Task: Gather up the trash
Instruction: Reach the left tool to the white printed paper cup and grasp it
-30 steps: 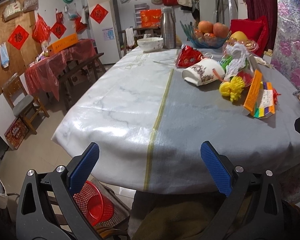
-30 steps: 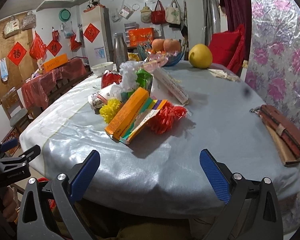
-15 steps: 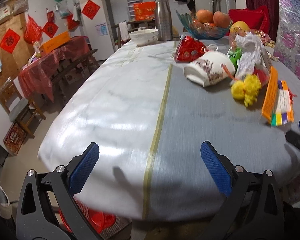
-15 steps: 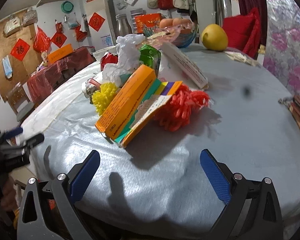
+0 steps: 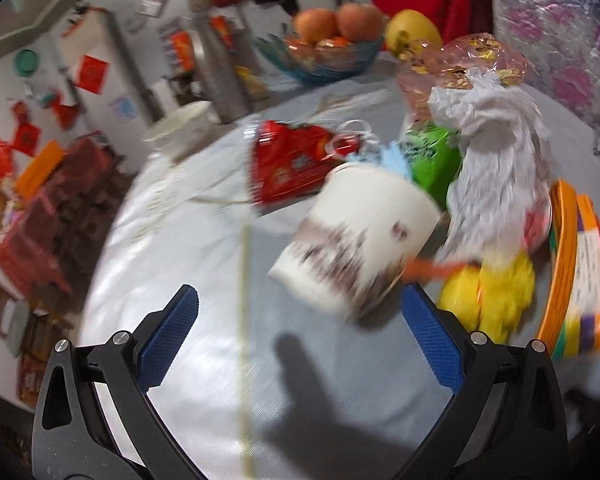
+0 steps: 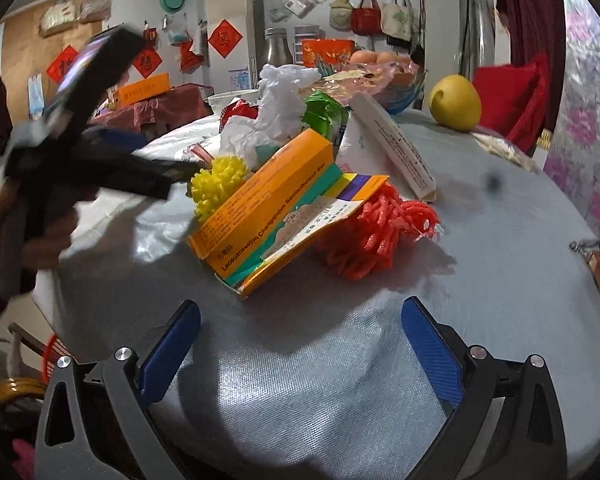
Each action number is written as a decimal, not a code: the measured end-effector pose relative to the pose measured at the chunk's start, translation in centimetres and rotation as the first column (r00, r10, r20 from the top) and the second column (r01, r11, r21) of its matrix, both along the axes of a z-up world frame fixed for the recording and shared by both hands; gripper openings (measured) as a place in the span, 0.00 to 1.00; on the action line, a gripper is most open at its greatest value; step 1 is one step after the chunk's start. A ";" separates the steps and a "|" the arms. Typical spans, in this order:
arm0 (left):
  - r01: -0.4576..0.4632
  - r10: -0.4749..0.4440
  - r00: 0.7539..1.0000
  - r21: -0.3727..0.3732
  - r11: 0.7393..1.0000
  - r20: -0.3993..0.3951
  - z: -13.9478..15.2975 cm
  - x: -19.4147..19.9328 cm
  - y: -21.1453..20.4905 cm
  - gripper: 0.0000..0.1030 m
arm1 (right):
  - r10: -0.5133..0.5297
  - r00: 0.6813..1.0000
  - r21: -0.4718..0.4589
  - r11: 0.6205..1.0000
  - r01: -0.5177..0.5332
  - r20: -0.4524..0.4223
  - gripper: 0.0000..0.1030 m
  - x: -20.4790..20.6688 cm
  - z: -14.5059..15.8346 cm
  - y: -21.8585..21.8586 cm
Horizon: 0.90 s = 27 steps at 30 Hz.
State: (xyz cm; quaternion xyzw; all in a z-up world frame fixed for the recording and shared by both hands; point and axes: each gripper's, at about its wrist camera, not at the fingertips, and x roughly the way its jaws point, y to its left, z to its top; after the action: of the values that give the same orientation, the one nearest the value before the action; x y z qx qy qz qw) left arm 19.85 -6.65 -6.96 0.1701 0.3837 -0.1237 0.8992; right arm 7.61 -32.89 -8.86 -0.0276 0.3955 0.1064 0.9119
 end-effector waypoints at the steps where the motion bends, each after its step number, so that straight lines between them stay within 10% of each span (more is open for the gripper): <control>1: 0.017 -0.018 1.000 -0.015 1.000 -0.023 -0.3 1.0 -0.5 0.94 | 0.001 1.000 0.000 1.000 -0.001 0.004 0.96 0.0 0.0 0.0; 11: -0.035 0.006 0.991 -0.213 0.976 -0.137 -0.4 1.9 -0.3 0.68 | 0.012 1.000 0.034 0.999 -0.013 0.012 0.96 -0.4 0.0 -0.8; 20: -0.075 0.053 0.991 -0.183 0.980 -0.120 -0.1 1.6 -1.1 0.80 | 0.002 1.000 0.141 0.990 -0.002 -0.006 0.95 0.0 0.3 -2.4; 27: -0.116 0.095 0.991 -0.234 0.965 -0.096 0.5 1.7 0.2 0.70 | 0.010 1.000 0.132 0.991 -0.009 -0.002 0.95 -0.2 0.4 -2.2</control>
State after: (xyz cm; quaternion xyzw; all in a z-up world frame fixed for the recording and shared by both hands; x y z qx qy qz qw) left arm 21.53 -6.48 -6.44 0.0344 0.4118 -0.1280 0.9016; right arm 7.39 -35.11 -8.51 0.0311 0.3886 0.1367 0.9107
